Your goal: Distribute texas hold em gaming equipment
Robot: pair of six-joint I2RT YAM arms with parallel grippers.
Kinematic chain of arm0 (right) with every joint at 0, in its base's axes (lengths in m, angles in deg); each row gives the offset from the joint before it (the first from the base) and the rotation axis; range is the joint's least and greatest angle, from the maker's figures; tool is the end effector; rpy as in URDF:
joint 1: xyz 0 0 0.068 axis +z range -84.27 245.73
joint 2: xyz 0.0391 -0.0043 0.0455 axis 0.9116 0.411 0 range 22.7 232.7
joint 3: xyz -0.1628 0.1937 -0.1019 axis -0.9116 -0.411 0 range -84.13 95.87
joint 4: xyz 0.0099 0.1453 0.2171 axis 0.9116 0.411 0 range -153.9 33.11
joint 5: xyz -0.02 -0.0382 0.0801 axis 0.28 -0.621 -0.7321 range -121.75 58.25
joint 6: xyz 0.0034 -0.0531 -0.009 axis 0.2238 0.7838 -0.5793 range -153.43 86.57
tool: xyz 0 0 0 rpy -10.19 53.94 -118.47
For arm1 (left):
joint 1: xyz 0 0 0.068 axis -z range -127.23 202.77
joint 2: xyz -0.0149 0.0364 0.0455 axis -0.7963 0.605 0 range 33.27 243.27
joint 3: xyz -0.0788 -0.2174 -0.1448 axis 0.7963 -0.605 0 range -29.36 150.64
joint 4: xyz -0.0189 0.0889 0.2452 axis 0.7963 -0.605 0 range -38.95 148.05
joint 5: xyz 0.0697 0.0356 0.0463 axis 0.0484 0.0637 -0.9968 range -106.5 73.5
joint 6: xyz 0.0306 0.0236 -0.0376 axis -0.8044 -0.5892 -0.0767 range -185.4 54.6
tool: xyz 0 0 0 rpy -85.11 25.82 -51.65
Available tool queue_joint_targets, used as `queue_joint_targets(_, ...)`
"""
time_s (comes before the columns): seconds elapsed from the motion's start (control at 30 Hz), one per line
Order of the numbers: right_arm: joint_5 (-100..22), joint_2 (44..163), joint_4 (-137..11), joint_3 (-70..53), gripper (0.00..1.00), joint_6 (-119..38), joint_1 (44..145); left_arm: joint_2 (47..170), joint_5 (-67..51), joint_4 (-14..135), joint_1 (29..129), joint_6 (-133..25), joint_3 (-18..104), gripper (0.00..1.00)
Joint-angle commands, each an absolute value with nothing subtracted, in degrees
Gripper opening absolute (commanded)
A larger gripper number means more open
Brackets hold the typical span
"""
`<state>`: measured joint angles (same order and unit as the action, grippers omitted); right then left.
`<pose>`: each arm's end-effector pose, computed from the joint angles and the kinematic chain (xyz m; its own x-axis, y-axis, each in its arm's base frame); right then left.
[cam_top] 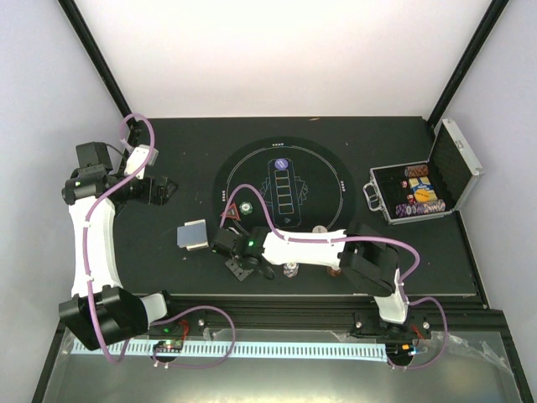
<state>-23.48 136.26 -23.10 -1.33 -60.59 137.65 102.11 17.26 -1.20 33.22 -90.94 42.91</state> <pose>0.1295 0.3798 0.1781 -0.6850 -0.6423 -0.3439 -0.6900 0.7234 0.0231 0.2177 0.0563 0.3486 -0.6965 0.1330 -0.7051 0.3505 0.9205 -0.1726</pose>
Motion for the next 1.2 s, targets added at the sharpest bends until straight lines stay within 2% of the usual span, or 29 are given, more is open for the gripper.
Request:
queue_joint_targets(0.0,-21.81,135.84,-23.46,0.20,0.26,-60.36,137.57,100.66,17.86,-2.69,32.91,-91.75,44.98,0.99)
queue_joint_targets(0.13,-20.80,133.94,-21.88,1.55,0.16,-60.16,137.58,100.64,18.01,-2.51,32.90,-91.64,45.08,0.99)
queue_joint_targets(0.47,-19.69,127.74,-17.24,4.94,0.15,-59.15,135.03,100.88,18.48,-2.51,32.91,-91.50,44.82,0.99)
queue_joint_targets(0.6,-18.20,126.00,-15.99,5.91,0.15,-56.83,129.48,100.80,18.48,-2.55,32.87,-91.51,44.90,0.99)
queue_joint_targets(0.73,-17.22,127.15,-16.59,7.83,0.16,-53.71,119.86,100.85,18.56,-2.68,32.91,-91.51,44.90,0.99)
queue_joint_targets(0.93,-17.82,136.80,-18.91,16.03,0.16,-51.25,105.56,100.81,19.08,-2.71,32.89,-91.51,44.67,0.99)
queue_joint_targets(1.17,-20.42,156.38,-13.62,37.51,0.16,-50.63,97.25,101.06,20.29,-1.70,32.91,-91.68,43.53,0.99)
